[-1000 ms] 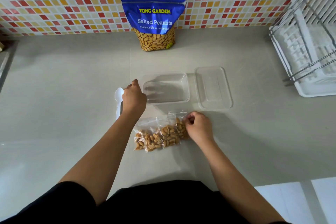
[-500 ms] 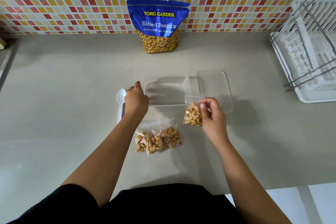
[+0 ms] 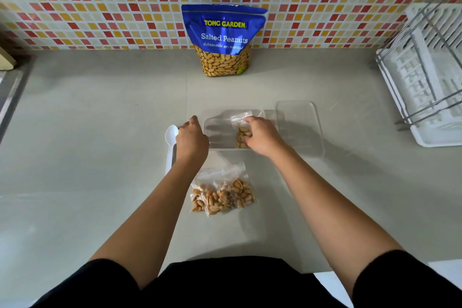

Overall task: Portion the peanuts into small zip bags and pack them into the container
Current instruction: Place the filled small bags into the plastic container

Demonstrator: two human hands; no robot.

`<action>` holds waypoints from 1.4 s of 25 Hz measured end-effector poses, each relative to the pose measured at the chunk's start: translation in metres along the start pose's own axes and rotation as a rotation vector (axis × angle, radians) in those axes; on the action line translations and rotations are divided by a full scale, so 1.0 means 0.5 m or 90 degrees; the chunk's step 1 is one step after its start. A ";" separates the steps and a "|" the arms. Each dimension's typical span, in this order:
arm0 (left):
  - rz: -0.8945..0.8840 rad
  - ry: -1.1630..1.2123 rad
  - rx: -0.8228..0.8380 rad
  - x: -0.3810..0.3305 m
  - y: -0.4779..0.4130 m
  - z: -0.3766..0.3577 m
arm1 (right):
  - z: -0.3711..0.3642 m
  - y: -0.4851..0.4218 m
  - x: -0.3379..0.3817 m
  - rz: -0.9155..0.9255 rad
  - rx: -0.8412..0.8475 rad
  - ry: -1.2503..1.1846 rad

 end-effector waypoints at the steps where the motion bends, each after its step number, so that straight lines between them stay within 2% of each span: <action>1: 0.000 0.003 0.001 0.000 0.000 -0.001 | -0.003 0.002 0.006 0.018 0.003 0.040; 6: 0.002 0.000 0.008 -0.003 0.003 -0.001 | 0.031 0.008 0.037 0.113 -0.120 0.146; 10: -0.004 -0.020 0.005 -0.010 0.009 0.008 | -0.015 -0.005 0.041 0.178 -0.014 0.194; 15: 0.007 -0.037 0.020 -0.014 0.014 0.009 | -0.006 -0.014 0.031 0.183 -0.030 0.248; 17: 0.003 -0.029 0.033 -0.015 0.016 0.006 | 0.015 -0.002 0.036 0.178 -0.046 0.201; 20: -0.057 -0.073 0.016 -0.026 0.026 0.030 | 0.073 0.053 0.052 0.150 -0.109 0.034; 23: -0.075 -0.014 -0.005 0.001 0.077 0.058 | 0.073 0.145 0.067 0.150 -0.104 -0.081; 26: -0.040 -0.078 0.164 0.065 0.167 -0.007 | -0.024 0.213 0.030 0.051 0.052 -0.066; 28: -0.032 -0.101 0.218 0.088 0.216 -0.040 | -0.082 0.239 0.005 -0.004 0.121 -0.044; 35: -0.023 -0.004 0.151 0.083 0.233 -0.036 | -0.094 0.245 0.001 -0.028 0.024 -0.072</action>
Point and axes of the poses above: each hand's wrist, its own y-axis away from the middle knuckle, its own z-axis out of the back of the hand, x = y × z, the point moved 10 cm from there along -y, towards the middle knuckle, and after that the axes turned 7 degrees about -x, right-handed, at the moved point
